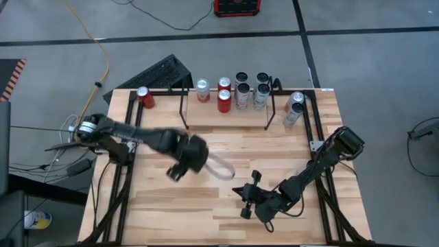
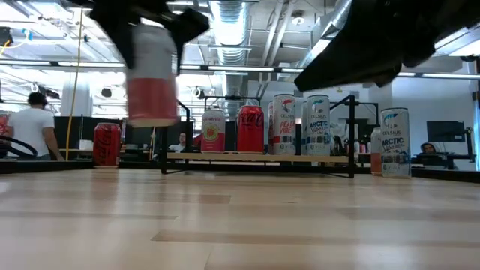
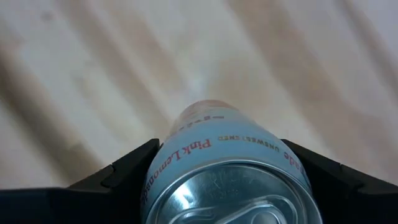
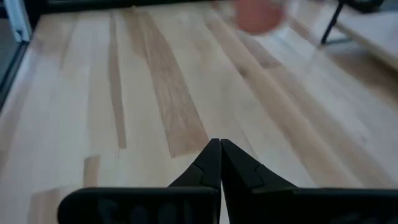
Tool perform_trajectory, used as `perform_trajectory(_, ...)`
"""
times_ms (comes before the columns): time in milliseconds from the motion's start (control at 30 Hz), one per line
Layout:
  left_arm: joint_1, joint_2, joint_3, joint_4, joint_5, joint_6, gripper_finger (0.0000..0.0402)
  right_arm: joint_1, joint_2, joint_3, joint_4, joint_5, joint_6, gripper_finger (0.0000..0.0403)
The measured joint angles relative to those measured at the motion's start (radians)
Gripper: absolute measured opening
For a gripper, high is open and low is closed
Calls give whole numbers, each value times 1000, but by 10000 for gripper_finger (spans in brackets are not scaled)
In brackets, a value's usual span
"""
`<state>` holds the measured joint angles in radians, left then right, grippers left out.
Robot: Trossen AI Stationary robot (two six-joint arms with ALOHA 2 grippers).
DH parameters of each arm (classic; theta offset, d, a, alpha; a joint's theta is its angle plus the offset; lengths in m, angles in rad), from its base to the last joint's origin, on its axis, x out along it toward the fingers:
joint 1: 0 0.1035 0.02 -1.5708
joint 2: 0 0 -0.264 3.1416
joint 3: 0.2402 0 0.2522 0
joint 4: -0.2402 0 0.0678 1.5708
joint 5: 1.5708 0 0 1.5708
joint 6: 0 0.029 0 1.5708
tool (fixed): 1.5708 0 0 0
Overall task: Place canned beverage on shelf
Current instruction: Put the bottom orange white soda can on the shelf aligned with the pink white soda can
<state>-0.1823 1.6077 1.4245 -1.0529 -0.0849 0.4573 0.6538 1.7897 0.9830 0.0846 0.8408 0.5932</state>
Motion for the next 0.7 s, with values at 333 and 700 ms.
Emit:
perform_trajectory(333,371,-2,67,105,47,281,279,-99,-127,1,-74,-58,-179,24)
perform_trajectory(700,622,17,70,201,117,377,279,-258,-264,1,-222,-170,-336,24)
